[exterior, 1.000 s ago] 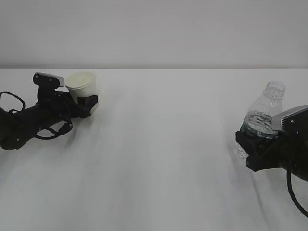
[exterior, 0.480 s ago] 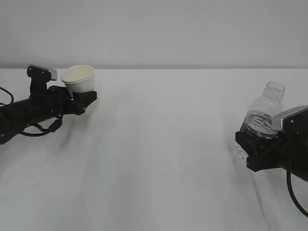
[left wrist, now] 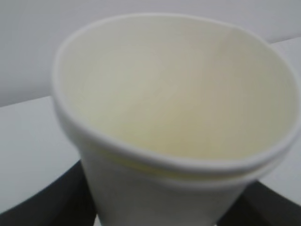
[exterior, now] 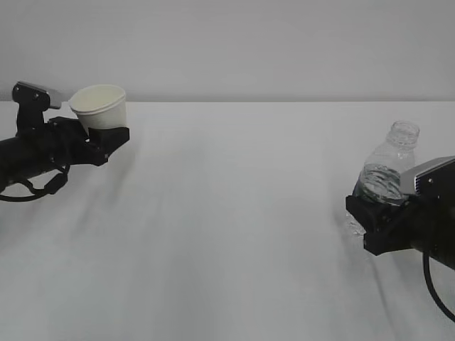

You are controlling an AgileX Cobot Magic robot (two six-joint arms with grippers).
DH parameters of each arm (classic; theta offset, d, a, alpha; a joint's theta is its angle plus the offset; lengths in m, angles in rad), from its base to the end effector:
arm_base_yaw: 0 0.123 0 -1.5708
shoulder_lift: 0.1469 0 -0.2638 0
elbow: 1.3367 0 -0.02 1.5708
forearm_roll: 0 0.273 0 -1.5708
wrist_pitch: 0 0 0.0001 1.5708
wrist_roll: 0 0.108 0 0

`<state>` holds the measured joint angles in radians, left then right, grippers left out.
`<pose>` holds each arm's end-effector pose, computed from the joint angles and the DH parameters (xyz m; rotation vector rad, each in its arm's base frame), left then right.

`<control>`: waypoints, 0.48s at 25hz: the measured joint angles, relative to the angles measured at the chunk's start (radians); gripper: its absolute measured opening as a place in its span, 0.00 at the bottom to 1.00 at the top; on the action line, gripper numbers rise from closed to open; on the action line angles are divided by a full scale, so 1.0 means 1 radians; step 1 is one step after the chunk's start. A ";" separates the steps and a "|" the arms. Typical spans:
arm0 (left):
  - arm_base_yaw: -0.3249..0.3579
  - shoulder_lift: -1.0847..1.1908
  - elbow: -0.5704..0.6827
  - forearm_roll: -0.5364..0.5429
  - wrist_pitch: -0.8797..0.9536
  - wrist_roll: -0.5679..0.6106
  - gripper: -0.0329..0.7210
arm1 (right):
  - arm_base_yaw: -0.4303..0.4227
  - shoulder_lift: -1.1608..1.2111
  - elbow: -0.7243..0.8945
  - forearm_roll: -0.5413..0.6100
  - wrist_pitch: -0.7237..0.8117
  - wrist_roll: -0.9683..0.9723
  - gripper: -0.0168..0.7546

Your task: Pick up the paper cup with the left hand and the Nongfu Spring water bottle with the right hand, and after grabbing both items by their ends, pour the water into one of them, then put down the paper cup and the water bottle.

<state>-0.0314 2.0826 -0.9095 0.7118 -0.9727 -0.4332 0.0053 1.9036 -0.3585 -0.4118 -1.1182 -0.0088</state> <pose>0.3925 -0.0706 0.0770 0.4468 1.7534 -0.5256 0.2659 0.0403 0.0510 -0.4346 1.8765 0.2293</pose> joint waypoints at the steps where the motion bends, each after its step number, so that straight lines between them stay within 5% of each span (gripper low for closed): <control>1: 0.000 -0.016 0.010 0.000 0.000 0.000 0.68 | 0.000 -0.003 0.000 -0.007 0.000 0.000 0.60; 12: 0.000 -0.183 0.142 -0.058 0.000 0.000 0.68 | 0.000 -0.058 0.000 -0.028 0.000 0.002 0.60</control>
<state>-0.0314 1.8994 -0.7677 0.6540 -0.9727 -0.4332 0.0053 1.8453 -0.3585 -0.4398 -1.1182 -0.0066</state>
